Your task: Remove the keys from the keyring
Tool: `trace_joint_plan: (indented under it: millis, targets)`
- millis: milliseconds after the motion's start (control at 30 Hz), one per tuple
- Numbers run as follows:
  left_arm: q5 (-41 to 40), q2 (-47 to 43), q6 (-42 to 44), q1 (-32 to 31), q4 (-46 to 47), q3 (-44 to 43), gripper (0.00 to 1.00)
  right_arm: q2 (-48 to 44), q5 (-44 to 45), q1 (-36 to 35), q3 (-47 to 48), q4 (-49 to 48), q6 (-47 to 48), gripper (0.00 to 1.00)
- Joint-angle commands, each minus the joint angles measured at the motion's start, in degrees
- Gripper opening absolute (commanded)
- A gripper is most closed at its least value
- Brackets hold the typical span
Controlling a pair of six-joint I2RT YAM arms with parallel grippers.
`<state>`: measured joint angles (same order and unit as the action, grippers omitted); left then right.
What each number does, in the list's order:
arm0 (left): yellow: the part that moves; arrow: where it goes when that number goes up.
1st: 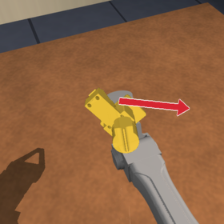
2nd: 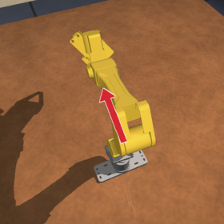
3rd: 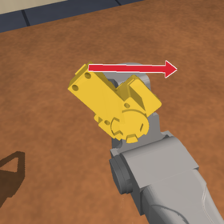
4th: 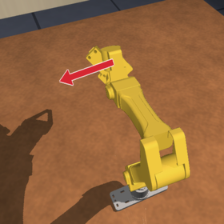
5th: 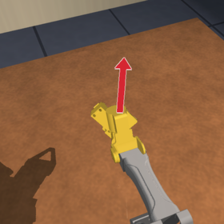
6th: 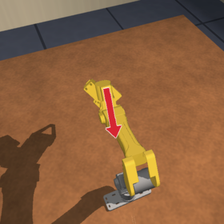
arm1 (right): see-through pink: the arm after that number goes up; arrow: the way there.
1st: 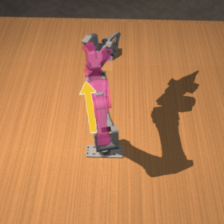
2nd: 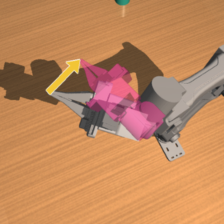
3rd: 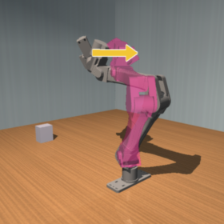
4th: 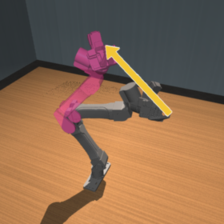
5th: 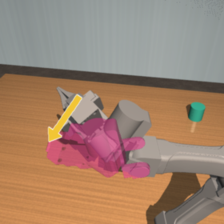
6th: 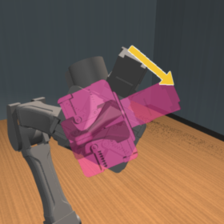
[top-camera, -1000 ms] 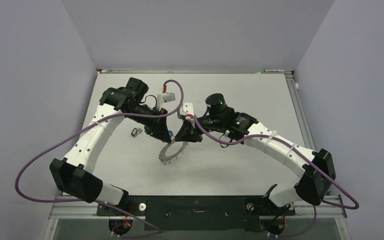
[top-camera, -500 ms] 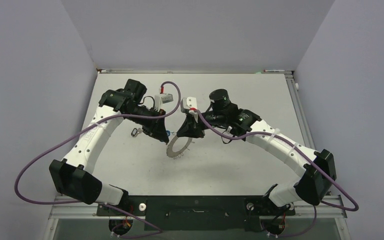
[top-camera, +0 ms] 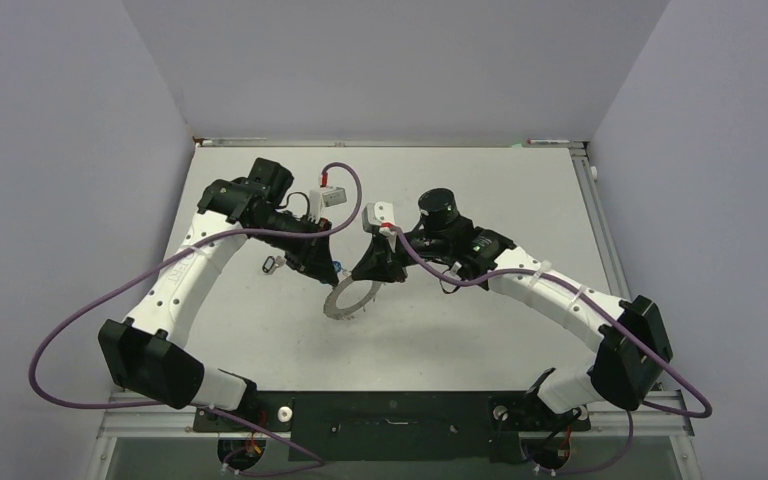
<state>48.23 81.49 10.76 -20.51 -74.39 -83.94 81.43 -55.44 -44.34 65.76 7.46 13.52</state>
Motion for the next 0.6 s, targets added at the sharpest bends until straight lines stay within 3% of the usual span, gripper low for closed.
trace_joint_plan:
  millis: [0,67,433,567]
  targets:
    - [2.01,-1.94,1.05,0.29,-0.1,-2.46,0.0,0.71,-1.73,-0.23,-1.07,-9.2,0.08,0.05]
    - [1.76,-1.87,1.26,0.3,-0.13,-2.45,0.0,0.82,-1.46,-0.22,-1.56,-9.85,0.65,0.06]
    - [0.55,-0.92,3.98,0.29,-2.36,-2.72,0.0,0.35,0.5,-0.92,0.24,-5.68,4.93,0.38]
    - [1.43,-0.31,4.79,0.3,-2.79,-2.74,0.0,-0.33,1.4,-0.88,0.17,-5.03,5.6,0.42]
